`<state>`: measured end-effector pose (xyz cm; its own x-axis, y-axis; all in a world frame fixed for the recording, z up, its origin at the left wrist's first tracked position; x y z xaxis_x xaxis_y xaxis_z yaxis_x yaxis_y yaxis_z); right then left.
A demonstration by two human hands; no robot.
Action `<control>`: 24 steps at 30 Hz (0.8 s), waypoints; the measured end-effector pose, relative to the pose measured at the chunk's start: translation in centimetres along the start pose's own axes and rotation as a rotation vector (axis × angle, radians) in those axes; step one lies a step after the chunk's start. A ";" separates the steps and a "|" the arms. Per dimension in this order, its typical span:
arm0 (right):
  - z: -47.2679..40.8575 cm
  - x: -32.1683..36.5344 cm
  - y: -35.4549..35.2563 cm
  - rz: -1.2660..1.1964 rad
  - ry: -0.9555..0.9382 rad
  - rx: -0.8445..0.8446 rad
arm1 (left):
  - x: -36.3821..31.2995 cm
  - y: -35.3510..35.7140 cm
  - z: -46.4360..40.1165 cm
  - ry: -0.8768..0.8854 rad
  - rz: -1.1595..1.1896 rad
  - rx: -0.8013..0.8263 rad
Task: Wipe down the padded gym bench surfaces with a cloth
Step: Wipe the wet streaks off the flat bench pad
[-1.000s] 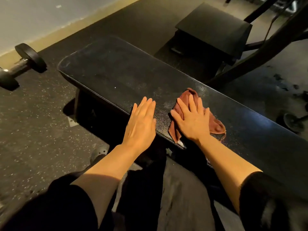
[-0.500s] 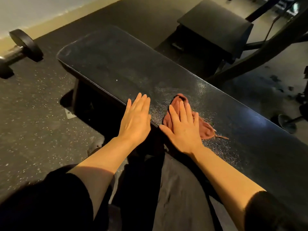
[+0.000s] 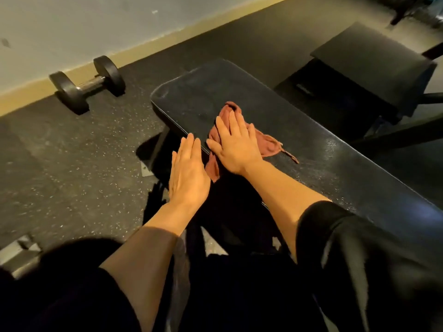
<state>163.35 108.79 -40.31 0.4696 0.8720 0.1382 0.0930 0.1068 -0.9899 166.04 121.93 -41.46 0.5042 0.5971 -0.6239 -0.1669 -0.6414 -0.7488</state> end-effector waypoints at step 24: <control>-7.9 1.0 0.6 -0.089 -0.330 -0.073 | 3.4 -1.0 -5.4 -0.139 0.129 -0.052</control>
<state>170.78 106.00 -40.47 0.1490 0.9695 0.1944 0.1889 0.1651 -0.9680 172.52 121.98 -41.62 0.3590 0.5664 -0.7418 -0.1771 -0.7390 -0.6500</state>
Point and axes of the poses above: each hand's wrist, its own z-axis away from the middle knuckle, its own y-axis out of the palm, x = y × z, the point moved 4 cm from there along -z, towards the middle knuckle, and after that the axes turned 11 degrees about -x, right-handed, at the moved point
